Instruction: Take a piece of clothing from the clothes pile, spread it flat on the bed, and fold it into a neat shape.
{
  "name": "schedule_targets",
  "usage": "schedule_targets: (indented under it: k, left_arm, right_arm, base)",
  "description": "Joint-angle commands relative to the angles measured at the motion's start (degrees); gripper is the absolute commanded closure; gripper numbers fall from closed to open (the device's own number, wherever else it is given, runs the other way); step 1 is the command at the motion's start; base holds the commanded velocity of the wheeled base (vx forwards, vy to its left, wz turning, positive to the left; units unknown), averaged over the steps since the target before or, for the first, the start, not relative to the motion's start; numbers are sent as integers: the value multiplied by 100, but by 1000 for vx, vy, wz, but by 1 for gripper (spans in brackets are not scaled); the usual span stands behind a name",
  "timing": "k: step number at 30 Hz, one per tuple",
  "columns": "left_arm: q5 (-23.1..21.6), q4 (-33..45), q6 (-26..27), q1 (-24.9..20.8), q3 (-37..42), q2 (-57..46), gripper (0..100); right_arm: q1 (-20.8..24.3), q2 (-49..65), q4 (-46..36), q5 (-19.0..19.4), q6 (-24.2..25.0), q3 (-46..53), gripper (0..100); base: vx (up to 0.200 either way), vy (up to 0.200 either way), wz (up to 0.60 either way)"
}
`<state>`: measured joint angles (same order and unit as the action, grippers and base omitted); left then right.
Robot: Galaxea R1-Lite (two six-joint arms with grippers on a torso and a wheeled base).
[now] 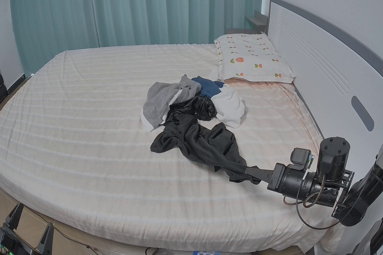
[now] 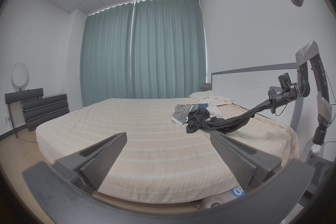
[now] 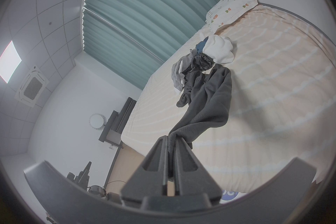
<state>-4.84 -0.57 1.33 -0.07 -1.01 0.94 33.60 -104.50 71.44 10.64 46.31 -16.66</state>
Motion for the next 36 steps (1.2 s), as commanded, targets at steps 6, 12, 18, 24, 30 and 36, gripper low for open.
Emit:
schedule_targets:
  k: [6, 12, 18, 24, 30, 36]
  left_arm:
    - [-1186, -180, -265, 16, -584, 1497, 0]
    - [-1195, -804, 201, -37, -1024, 3694, 0]
    - [-1221, -1586, 421, -318, -1059, 5628, 0]
    - [-360, -1947, 368, -1144, -1411, 7412, 0]
    - [-35, -3045, -511, -2084, -1560, 8660, 0]
    - [537, -3757, -792, -2480, -1885, 9899, 0]
  right_arm:
    - [94, 527, 160, -10, -61, 287, 100]
    - [94, 457, 160, -10, -61, 295, 100]
    - [121, 465, 160, -18, -61, 313, 100]
    - [130, 395, 160, 34, -52, 287, 100]
    - [112, 448, 169, -36, -43, 269, 100]
    - [86, 562, 169, -106, -61, 260, 100]
  base:
    - [0, 0, 0]
    - [0, 0, 0]
    - [0, 0, 0]
    - [0, 0, 0]
    - [0, 0, 0]
    - [0, 0, 0]
